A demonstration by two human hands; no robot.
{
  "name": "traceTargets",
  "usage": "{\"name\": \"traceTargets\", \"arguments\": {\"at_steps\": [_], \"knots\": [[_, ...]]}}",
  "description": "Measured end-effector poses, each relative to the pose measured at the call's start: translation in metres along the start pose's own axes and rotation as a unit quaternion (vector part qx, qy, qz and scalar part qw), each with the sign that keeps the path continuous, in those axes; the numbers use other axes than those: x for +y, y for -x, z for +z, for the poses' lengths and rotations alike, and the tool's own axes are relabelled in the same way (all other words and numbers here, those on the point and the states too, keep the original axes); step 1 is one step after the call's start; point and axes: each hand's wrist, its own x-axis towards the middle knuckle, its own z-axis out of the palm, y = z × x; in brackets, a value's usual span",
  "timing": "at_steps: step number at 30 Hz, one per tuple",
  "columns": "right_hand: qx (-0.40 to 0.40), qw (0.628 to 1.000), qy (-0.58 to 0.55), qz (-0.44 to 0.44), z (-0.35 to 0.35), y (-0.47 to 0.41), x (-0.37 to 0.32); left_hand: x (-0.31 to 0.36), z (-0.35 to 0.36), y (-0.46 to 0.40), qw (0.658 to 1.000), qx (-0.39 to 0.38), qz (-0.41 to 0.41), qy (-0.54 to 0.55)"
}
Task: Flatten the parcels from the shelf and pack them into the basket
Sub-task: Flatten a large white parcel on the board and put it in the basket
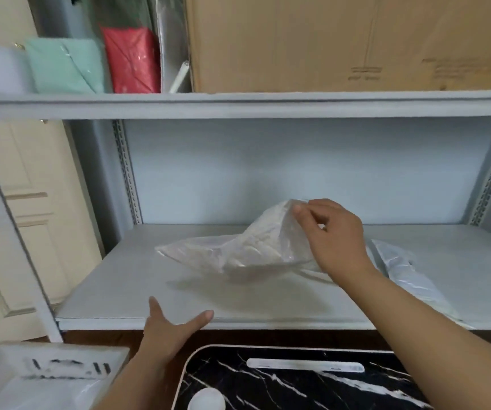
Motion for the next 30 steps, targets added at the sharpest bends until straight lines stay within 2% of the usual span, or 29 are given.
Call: {"name": "traceTargets", "arguments": {"at_steps": [3,7,9,11,12,14,17,20,23,27,28,30], "knots": [[0.044,0.989,-0.097,0.102,-0.017,0.006,-0.008,-0.001,-0.015,0.015,0.995,0.035,0.013,0.088],[0.077,0.939,-0.232,0.244,-0.029,0.023,0.008,-0.003,-0.027,0.033,0.99,0.05,0.011,0.133],[0.075,0.901,-0.284,0.318,-0.036,0.039,0.019,-0.008,-0.026,0.037,0.992,0.018,-0.027,0.12],[0.046,0.862,-0.323,0.387,-0.039,0.058,0.034,-0.022,-0.022,0.036,0.986,-0.062,-0.083,0.13],[0.034,0.854,-0.324,0.405,-0.041,0.067,0.04,-0.025,-0.02,0.041,0.981,-0.099,-0.101,0.136],[0.005,0.848,-0.304,0.434,-0.042,0.088,0.058,-0.03,-0.014,0.049,0.978,-0.132,-0.106,0.124],[-0.03,0.854,-0.245,0.459,-0.043,0.112,0.08,-0.041,-0.005,0.05,0.989,-0.089,-0.095,0.069],[-0.029,0.844,-0.254,0.471,-0.047,0.125,0.095,-0.045,-0.002,0.046,0.992,-0.075,-0.095,0.042],[0.029,0.824,-0.33,0.459,-0.053,0.117,0.1,-0.045,-0.002,0.041,0.996,-0.063,-0.063,0.027],[0.086,0.782,-0.385,0.483,-0.061,0.113,0.102,-0.037,-0.003,0.047,0.999,0.033,-0.012,-0.017],[0.088,0.771,-0.395,0.492,-0.061,0.116,0.104,-0.036,-0.005,0.05,0.999,0.029,-0.015,-0.018],[0.088,0.747,-0.409,0.517,-0.061,0.131,0.112,-0.039,-0.009,0.056,0.998,-0.041,-0.034,0.038]]}}
